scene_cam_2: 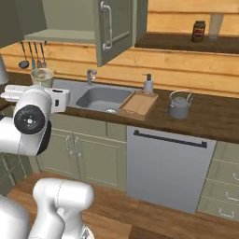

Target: Pick the kettle from the counter and place it on the tray. Then pick the mug from the cabinet and place it on the tray. Then close the cabinet doors.

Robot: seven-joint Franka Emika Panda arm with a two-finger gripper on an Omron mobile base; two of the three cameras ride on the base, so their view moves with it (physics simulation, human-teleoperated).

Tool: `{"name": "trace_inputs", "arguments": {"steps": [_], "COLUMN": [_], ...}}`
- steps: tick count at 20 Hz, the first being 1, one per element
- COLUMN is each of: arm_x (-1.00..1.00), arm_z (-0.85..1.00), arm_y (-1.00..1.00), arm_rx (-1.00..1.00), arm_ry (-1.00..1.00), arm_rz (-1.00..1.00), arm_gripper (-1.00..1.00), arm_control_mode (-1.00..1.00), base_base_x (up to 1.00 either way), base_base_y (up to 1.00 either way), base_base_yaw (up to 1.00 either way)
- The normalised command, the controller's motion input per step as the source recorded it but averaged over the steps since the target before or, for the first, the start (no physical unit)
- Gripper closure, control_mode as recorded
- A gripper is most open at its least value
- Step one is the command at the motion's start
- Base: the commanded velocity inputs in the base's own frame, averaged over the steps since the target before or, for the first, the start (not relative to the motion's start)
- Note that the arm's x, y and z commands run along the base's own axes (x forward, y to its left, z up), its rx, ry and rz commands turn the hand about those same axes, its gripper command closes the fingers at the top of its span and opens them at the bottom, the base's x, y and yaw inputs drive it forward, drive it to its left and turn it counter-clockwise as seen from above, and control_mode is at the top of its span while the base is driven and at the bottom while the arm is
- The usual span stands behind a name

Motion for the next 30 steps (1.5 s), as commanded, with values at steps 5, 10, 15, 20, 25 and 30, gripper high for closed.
{"name": "trace_inputs", "arguments": {"steps": [5, 10, 15, 20, 25, 30], "arm_x": [0.00, 0.00, 0.00, 0.00, 0.00, 0.00], "arm_z": [0.00, 0.00, 0.00, 0.00, 0.00, 0.00], "arm_y": [0.00, 0.00, 0.00, 0.00, 0.00, 0.00], "arm_rx": [0.00, 0.00, 0.00, 0.00, 0.00, 0.00], "arm_ry": [0.00, 0.00, 0.00, 0.00, 0.00, 0.00], "arm_rz": [0.00, 0.00, 0.00, 0.00, 0.00, 0.00], "arm_gripper": [1.00, 1.00, 1.00, 1.00, 1.00, 1.00], "arm_control_mode": [1.00, 1.00, 1.00, 1.00, 1.00, 1.00], "base_base_x": [-0.16, 0.41, 0.73, 0.67, 0.58, 0.62], "base_base_y": [-0.80, -0.61, -0.40, -0.36, -0.37, -0.24], "base_base_yaw": [0.05, 0.00, 0.02, 0.00, -0.01, -0.06]}}
